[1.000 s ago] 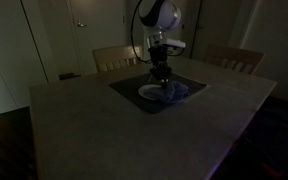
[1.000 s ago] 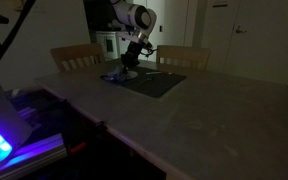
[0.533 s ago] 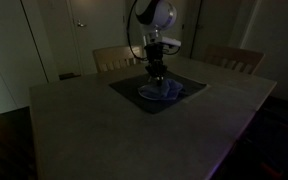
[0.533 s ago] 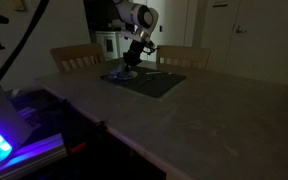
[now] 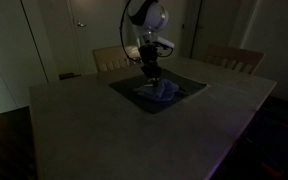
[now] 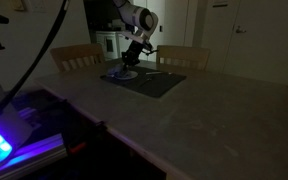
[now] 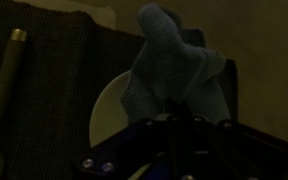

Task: Wipe the plate with the blue towel.

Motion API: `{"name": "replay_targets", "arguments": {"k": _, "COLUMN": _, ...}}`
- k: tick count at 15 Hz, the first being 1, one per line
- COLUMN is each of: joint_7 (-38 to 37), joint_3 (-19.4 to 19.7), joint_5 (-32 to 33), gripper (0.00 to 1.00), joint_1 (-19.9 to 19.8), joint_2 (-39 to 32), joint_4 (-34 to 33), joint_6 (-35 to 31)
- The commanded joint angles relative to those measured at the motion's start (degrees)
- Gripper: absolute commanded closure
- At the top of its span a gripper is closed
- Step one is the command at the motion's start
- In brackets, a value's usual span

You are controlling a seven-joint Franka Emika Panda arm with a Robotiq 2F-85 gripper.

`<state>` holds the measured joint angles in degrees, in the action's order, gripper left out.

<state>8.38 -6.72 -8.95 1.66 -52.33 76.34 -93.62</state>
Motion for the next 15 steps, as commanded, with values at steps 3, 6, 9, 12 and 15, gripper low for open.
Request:
{"name": "replay_targets", "arguments": {"k": 3, "joint_7": 1.8, "joint_3": -0.6, "joint_5": -0.3, "gripper": 0.99, "joint_1": -0.5, "joint_2": -5.5, "joint_4": -8.5, "joint_6": 11.5}}
{"name": "replay_targets", "arguments": {"k": 6, "joint_7": -0.4, "joint_3": 0.5, "joint_5": -0.5, "gripper": 0.99, "joint_1": -0.6, "joint_2": -5.7, "joint_4": -8.9, "joint_6": 14.0}}
{"name": "replay_targets", "arguments": {"k": 9, "joint_7": -2.3, "joint_3": 1.9, "joint_5": 0.2, "gripper": 0.99, "joint_1": -0.2, "joint_2": -4.8, "joint_4": -7.8, "joint_6": 10.0}}
{"name": "replay_targets", "arguments": {"k": 12, "joint_7": -4.5, "joint_3": 3.3, "joint_5": 1.9, "gripper": 0.99, "joint_1": 0.6, "joint_2": -4.2, "joint_4": -7.3, "joint_6": 5.6}}
{"name": "replay_targets", "arguments": {"k": 15, "joint_7": -5.2, "joint_3": 4.0, "joint_5": 4.4, "gripper": 0.99, "joint_1": 1.5, "joint_2": -3.5, "joint_4": -6.1, "joint_6": -0.2}}
